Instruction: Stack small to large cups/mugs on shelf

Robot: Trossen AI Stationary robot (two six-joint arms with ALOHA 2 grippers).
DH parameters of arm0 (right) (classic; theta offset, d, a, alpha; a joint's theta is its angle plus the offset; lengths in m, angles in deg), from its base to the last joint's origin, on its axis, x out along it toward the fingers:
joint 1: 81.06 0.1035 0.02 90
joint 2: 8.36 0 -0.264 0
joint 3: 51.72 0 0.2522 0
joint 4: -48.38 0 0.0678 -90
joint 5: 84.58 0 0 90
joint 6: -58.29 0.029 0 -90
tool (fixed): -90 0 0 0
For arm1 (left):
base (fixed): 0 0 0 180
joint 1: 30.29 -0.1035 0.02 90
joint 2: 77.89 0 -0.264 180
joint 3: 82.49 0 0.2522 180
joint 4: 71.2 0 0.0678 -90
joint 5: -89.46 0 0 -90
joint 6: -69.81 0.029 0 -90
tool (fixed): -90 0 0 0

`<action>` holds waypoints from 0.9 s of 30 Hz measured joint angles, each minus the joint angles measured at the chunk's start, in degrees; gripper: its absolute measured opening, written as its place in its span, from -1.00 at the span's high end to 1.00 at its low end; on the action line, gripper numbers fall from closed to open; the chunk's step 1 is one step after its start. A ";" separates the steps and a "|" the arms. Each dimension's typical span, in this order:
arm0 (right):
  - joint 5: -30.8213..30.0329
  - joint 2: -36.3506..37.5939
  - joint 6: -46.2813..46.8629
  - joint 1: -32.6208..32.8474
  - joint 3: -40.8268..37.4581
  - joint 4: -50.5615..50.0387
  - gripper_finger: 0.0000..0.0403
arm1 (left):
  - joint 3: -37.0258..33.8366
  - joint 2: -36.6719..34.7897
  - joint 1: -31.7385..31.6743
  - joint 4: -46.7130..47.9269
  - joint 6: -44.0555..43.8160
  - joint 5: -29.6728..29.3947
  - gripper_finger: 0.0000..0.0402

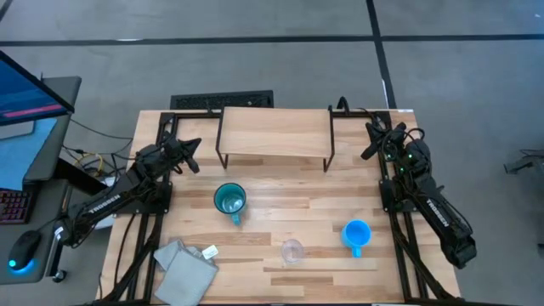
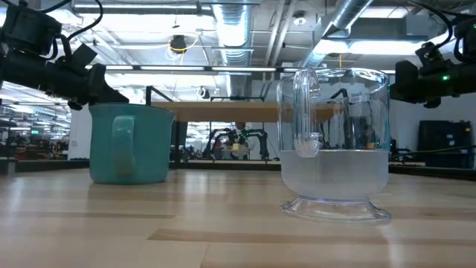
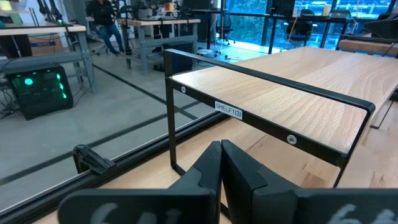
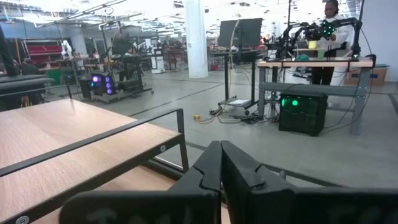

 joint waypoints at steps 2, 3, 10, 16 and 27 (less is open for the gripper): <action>0.01 0.00 0.00 -0.01 -0.01 0.00 0.86 | 0.02 0.00 0.02 0.00 0.02 0.02 1.00; 0.00 0.01 0.00 0.01 0.00 0.00 0.86 | 0.00 -0.02 0.01 0.02 0.00 0.01 1.00; 0.01 -0.01 0.00 0.01 -0.01 0.00 0.86 | 0.02 0.00 0.02 0.00 -0.93 0.19 1.00; 0.02 0.01 0.60 0.01 -0.01 0.12 0.86 | 0.00 -0.02 0.02 0.00 -2.32 0.18 1.00; 11.93 -0.01 10.73 2.67 1.70 16.75 0.86 | 0.00 -0.01 0.00 0.00 -1.64 0.11 1.00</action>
